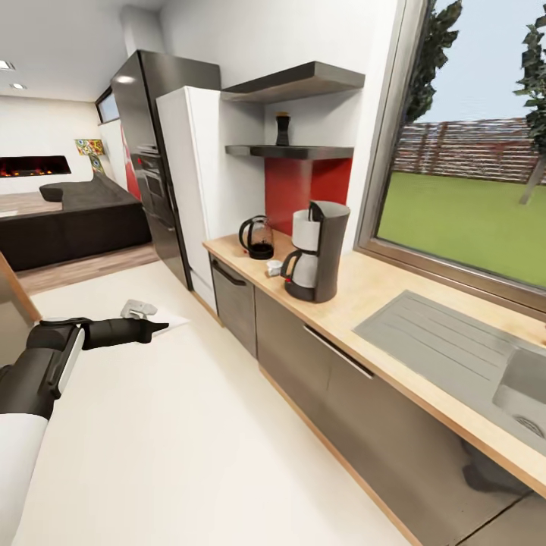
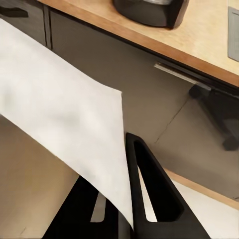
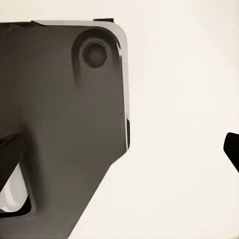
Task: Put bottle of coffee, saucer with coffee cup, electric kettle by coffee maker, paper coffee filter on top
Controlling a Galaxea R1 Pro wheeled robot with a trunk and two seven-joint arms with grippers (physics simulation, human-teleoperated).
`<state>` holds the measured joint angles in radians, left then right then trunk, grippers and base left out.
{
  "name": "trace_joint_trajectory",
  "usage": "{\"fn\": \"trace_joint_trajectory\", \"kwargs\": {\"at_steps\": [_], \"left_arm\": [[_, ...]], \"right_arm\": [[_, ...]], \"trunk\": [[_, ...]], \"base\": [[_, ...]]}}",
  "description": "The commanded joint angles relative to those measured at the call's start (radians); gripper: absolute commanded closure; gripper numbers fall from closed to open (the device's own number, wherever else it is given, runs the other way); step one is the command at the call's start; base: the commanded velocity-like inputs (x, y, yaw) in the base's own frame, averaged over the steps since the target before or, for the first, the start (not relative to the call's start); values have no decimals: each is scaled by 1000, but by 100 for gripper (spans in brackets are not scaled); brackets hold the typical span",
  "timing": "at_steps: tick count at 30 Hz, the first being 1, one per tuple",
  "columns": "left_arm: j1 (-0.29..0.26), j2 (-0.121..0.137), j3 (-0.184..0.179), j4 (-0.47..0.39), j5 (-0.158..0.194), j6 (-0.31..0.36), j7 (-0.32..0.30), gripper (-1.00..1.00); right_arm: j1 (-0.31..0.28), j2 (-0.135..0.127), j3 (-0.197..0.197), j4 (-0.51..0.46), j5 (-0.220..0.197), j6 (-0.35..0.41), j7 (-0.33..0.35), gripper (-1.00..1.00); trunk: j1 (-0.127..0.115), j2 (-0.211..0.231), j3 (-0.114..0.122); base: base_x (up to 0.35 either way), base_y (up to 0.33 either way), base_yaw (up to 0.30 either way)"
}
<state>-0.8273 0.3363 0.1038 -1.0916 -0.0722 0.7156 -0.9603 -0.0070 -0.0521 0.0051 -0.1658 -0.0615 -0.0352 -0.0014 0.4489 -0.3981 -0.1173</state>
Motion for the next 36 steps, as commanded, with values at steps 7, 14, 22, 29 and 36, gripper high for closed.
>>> {"fn": "trace_joint_trajectory", "kwargs": {"at_steps": [7,14,22,29,36], "left_arm": [[-1,0,2,-1,-11,1,-11,100],[-1,-1,2,-1,-12,1,-11,100],[-1,-1,4,7,-12,1,-11,100],[-1,-2,23,7,-12,1,-9,100],[-1,-2,25,7,-12,1,-9,100]], "right_arm": [[-1,-3,-4,-1,-9,-3,0,-100],[-1,-3,-2,-1,-9,-4,0,-100],[-1,-3,-1,-1,-9,-3,0,-100],[-1,-2,-1,0,-9,-4,0,-100],[-1,-2,-1,0,-9,-3,0,-100]], "trunk": [[1,-2,-1],[1,-2,7],[1,-2,17],[1,-2,25],[1,-2,34]], "base": [[298,178,6],[289,199,151],[282,213,190],[281,216,191],[281,222,191]]}}
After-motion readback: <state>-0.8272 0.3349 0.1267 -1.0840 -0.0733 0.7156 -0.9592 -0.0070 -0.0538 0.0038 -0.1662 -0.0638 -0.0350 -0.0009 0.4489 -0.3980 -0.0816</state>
